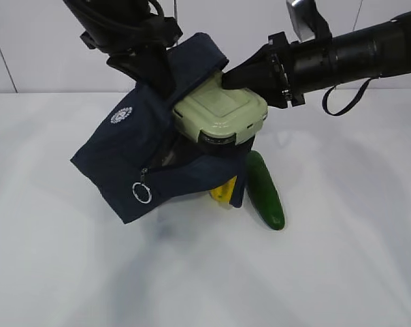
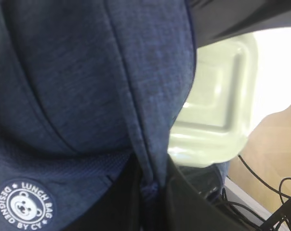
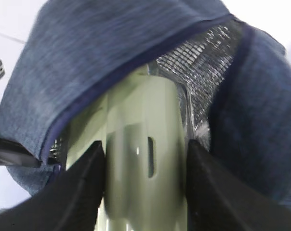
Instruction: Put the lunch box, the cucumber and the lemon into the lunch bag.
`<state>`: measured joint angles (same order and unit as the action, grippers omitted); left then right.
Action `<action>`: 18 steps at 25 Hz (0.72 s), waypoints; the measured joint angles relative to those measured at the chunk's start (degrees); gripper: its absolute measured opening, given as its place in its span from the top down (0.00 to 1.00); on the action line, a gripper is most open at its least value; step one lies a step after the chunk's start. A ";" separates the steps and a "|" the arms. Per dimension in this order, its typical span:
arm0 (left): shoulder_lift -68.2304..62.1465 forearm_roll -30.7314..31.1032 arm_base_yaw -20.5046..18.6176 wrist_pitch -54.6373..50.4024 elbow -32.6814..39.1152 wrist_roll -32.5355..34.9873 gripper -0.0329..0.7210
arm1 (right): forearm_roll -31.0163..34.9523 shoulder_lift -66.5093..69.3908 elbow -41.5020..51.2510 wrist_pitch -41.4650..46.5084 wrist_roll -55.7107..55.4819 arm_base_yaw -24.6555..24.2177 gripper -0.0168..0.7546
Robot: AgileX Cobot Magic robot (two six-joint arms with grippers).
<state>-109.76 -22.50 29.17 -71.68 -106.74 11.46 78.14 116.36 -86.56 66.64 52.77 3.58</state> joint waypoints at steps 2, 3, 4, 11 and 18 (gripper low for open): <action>0.00 0.00 0.00 -0.33 0.00 0.00 0.94 | 0.11 1.01 -0.37 0.00 0.18 0.65 0.49; 0.00 0.00 0.00 -0.33 0.00 0.00 0.94 | 0.40 1.88 -0.60 0.00 0.27 1.02 0.49; 0.00 0.00 0.00 -0.33 0.00 0.00 0.94 | 0.88 2.73 -0.85 -0.08 0.40 1.37 0.49; -2.33 0.96 0.00 -0.33 0.00 0.10 0.94 | 4.34 9.03 -2.86 -0.86 2.12 4.83 0.49; -4.88 4.68 0.00 0.03 0.00 0.10 0.94 | 5.33 14.19 -5.68 -1.34 3.15 7.09 0.49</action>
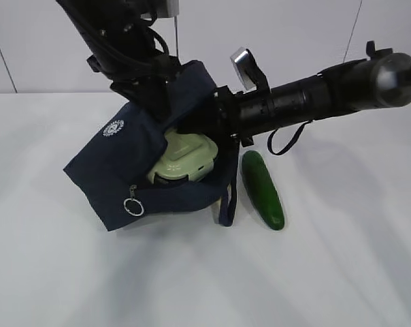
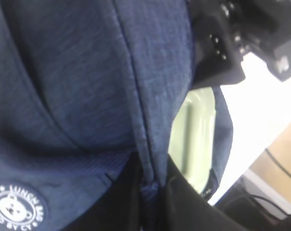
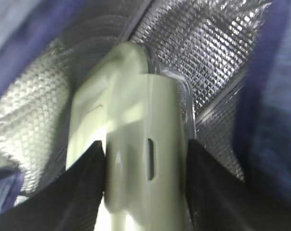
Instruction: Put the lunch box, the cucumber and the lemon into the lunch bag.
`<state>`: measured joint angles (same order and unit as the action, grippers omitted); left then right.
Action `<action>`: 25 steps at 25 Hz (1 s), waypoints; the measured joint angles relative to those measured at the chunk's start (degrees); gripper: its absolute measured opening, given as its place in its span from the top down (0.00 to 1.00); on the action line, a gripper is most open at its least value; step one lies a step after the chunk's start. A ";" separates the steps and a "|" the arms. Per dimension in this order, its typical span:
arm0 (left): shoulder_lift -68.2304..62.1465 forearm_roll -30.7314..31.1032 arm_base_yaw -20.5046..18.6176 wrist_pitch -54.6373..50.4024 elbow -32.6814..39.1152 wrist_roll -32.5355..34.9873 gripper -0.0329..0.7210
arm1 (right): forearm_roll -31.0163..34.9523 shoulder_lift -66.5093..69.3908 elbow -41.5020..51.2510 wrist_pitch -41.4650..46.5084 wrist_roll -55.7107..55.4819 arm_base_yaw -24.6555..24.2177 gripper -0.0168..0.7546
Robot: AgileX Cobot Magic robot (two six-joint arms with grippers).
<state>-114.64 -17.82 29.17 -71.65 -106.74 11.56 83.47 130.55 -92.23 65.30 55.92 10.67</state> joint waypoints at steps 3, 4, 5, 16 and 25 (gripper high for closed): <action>-0.12 0.25 -1.11 0.09 0.00 0.00 0.94 | 0.70 1.65 -1.16 0.00 0.00 0.26 0.49; -0.24 0.25 -1.76 0.09 0.00 0.00 0.94 | 0.70 1.80 -1.16 0.00 0.21 0.26 0.49; -0.36 0.13 -2.36 0.12 0.00 0.00 0.94 | 0.70 1.90 -1.26 -0.27 0.49 0.26 0.49; -4.18 -4.71 -3.94 0.58 -0.22 1.50 0.94 | 0.69 2.32 -1.39 -4.39 2.82 0.35 0.49; -4.18 -5.16 -3.94 0.58 -0.22 1.67 0.94 | -2.66 2.51 -1.39 -5.02 2.82 0.35 0.49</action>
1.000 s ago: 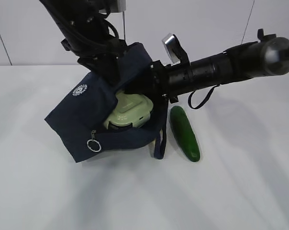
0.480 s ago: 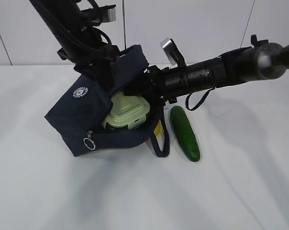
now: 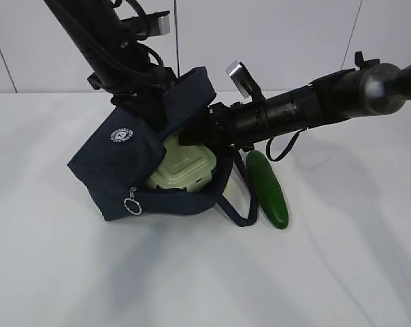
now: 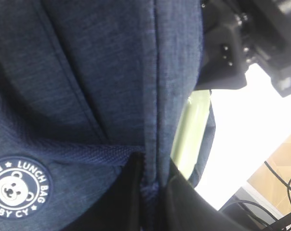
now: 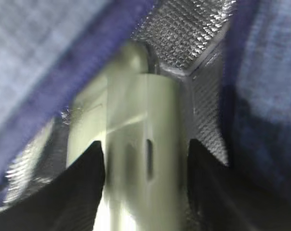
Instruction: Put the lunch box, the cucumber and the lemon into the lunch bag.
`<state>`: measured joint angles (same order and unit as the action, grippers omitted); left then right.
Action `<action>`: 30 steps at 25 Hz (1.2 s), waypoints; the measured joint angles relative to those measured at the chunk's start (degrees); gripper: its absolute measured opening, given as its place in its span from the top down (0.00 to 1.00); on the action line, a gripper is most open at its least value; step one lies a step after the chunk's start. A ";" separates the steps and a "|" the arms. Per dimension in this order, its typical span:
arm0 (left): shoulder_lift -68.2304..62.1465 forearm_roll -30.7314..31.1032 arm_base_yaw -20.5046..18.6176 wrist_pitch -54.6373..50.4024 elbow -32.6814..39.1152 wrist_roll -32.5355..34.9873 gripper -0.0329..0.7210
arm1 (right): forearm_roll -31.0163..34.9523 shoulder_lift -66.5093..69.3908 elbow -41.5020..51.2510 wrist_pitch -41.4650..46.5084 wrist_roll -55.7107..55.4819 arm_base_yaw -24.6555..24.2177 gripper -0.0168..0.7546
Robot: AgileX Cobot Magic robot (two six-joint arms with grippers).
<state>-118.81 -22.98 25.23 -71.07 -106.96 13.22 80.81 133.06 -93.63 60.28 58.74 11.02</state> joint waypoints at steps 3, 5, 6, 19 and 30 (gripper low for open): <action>-0.23 0.00 0.00 0.00 0.00 0.00 0.94 | -0.93 0.00 0.00 -0.47 0.00 0.00 0.49; -0.47 -0.12 0.00 0.00 0.00 0.00 0.94 | -1.18 0.00 0.00 -0.53 0.00 0.00 0.48; -0.49 -0.19 0.00 0.09 0.00 0.00 0.94 | -1.20 0.00 0.00 -0.53 0.00 0.00 0.47; -0.59 0.09 -0.11 0.09 0.00 0.09 0.94 | -5.29 0.00 -5.67 7.18 -3.67 -2.10 0.37; -0.62 -0.71 -0.93 0.21 0.00 0.13 0.94 | -26.66 -2.79 -10.86 7.73 -15.21 -7.95 0.37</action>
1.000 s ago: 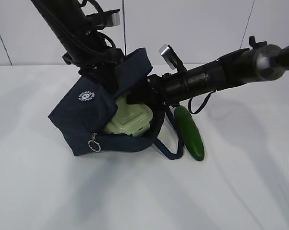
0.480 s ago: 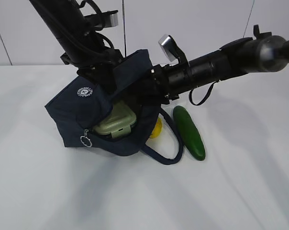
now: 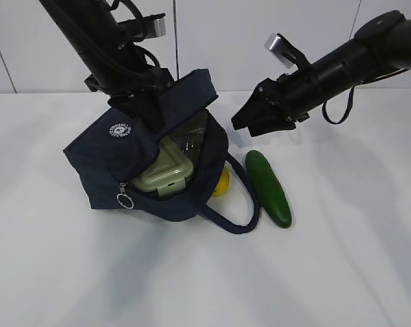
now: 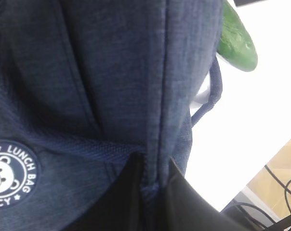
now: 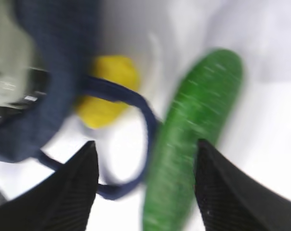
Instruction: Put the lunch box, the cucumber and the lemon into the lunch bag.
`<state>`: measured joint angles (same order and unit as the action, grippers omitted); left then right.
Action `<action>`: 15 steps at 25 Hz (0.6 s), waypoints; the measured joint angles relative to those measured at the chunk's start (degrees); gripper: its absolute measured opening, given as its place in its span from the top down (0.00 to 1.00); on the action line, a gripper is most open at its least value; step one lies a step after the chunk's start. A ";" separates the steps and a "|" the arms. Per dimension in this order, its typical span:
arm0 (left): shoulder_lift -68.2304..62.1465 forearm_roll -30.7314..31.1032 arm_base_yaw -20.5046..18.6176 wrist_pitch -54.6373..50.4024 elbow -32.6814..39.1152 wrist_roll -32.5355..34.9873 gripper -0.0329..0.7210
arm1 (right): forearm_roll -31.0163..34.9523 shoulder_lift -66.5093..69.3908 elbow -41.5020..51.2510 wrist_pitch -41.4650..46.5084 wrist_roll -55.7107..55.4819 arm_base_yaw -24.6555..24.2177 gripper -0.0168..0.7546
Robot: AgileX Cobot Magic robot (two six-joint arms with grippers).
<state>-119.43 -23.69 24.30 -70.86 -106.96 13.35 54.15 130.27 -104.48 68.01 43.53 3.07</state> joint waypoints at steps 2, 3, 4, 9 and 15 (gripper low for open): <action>0.00 -0.25 -0.55 0.00 0.00 0.00 0.94 | -4.41 -0.11 0.00 0.56 -2.68 0.00 0.37; 0.00 -0.38 -0.77 0.00 0.00 0.00 0.94 | -6.59 -0.11 0.00 0.67 -4.18 0.00 0.37; 0.00 -0.53 -0.90 0.00 0.00 0.00 0.94 | -8.52 -0.11 0.00 0.78 -5.48 0.00 0.37; 0.00 -0.62 -1.77 0.00 0.00 0.09 0.94 | -18.53 -0.20 0.00 -0.40 -13.60 0.20 0.37; 0.00 -0.62 -1.77 0.00 0.00 0.35 0.94 | -24.59 -0.20 0.00 -2.75 -17.23 3.10 0.37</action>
<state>-119.43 -24.31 22.53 -70.86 -106.96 13.70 29.56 130.06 -104.48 65.25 26.30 6.16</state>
